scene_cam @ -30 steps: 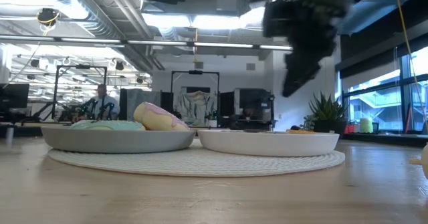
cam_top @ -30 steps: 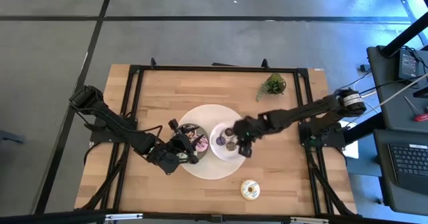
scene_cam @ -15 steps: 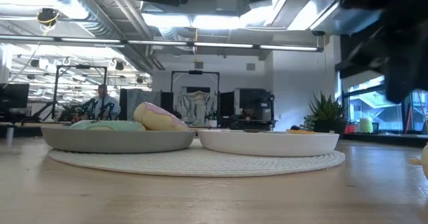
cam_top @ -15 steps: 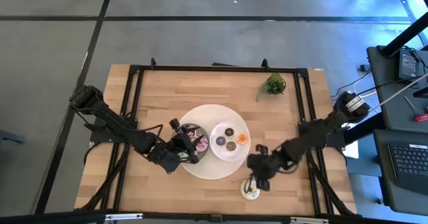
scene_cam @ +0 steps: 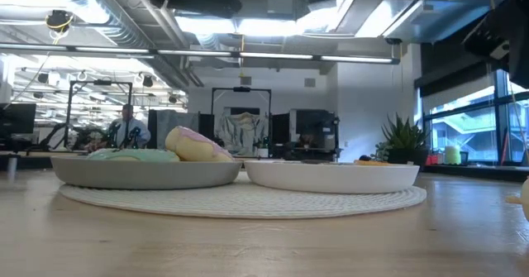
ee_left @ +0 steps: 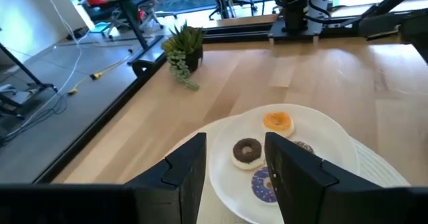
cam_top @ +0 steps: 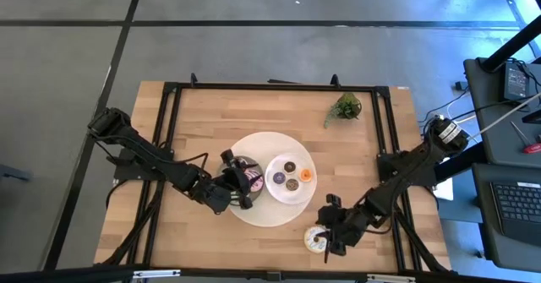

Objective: Pick & Place donuts
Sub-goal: Put the large white donut on the gray plate

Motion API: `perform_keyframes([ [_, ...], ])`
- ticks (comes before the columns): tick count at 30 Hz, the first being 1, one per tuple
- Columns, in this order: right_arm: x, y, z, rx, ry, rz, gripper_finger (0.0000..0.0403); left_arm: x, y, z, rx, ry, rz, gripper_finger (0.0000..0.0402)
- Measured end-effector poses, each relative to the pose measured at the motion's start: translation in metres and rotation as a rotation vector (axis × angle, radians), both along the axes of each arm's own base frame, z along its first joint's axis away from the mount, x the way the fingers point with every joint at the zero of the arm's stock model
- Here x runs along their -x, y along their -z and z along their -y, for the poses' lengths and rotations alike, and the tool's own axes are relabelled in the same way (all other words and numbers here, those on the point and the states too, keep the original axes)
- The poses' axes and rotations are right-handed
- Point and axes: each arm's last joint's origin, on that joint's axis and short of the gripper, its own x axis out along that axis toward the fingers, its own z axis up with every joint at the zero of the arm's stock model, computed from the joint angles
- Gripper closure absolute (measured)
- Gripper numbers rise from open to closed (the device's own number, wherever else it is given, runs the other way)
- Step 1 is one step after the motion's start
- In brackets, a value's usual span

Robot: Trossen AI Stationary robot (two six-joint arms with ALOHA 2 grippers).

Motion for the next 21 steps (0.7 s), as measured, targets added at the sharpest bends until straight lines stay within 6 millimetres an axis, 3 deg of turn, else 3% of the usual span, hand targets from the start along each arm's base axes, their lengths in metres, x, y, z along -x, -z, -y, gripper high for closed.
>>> perform_keyframes([
  [7, 0.000, 0.009, -0.004, 0.045, 0.020, 0.002, 0.0157, -0.001, 0.000, -0.002, 0.001, -0.006, 0.000, 0.0249],
  [15, -0.005, 0.055, -0.012, 0.073, -0.004, -0.169, 0.0154, -0.001, 0.000, -0.002, 0.001, -0.005, 0.000, 0.0253],
  [21, -0.006, 0.064, -0.013, 0.037, 0.034, -0.217, 0.0171, -0.001, 0.000, -0.002, 0.001, -0.005, 0.000, 0.0249],
])
